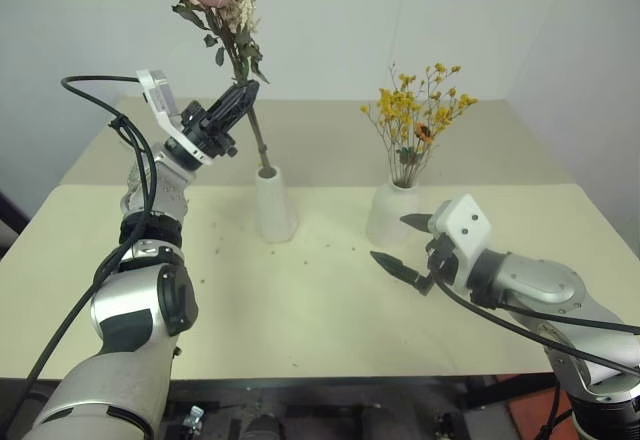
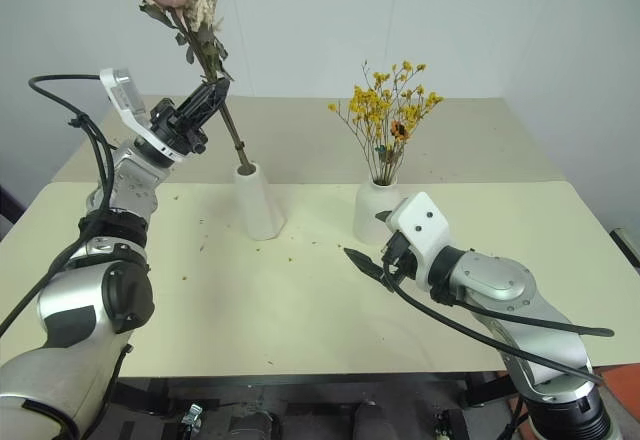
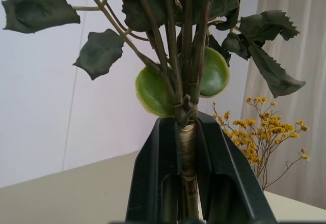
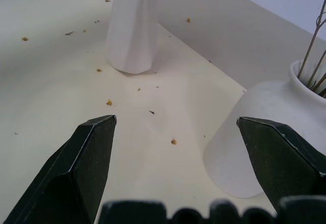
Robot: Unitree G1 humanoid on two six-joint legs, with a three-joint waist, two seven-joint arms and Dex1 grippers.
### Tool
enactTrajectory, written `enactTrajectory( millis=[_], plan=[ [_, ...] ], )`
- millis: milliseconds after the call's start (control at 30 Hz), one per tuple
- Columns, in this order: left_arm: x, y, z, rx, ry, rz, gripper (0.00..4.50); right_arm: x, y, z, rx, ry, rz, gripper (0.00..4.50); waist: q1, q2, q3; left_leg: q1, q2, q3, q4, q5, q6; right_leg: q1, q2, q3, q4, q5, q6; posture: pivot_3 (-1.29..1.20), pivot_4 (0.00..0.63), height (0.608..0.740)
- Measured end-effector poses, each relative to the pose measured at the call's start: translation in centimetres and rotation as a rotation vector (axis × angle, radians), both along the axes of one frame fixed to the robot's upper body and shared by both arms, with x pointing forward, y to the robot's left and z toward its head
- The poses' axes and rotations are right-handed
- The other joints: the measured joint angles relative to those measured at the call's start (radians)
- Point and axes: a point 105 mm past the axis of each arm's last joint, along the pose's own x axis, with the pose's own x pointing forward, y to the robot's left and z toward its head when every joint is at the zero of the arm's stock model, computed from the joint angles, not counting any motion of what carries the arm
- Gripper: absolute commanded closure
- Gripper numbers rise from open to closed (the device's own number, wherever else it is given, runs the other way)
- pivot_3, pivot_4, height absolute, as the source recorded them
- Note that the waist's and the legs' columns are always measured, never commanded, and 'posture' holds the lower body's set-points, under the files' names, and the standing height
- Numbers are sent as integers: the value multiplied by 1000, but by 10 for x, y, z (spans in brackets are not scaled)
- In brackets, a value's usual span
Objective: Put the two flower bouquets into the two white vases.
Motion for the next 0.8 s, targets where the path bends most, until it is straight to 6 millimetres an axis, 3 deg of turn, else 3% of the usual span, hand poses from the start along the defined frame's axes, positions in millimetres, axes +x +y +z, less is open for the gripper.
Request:
enactTrajectory(
  millis=[800],
  plan=[
    [0,-2,-27,22,-7,37,4373,-1,0,-1,2,3,3,0,0,0,0,2,0,0,0,0,0,1,0,0,0,1,-1,0,150,740]
  ],
)
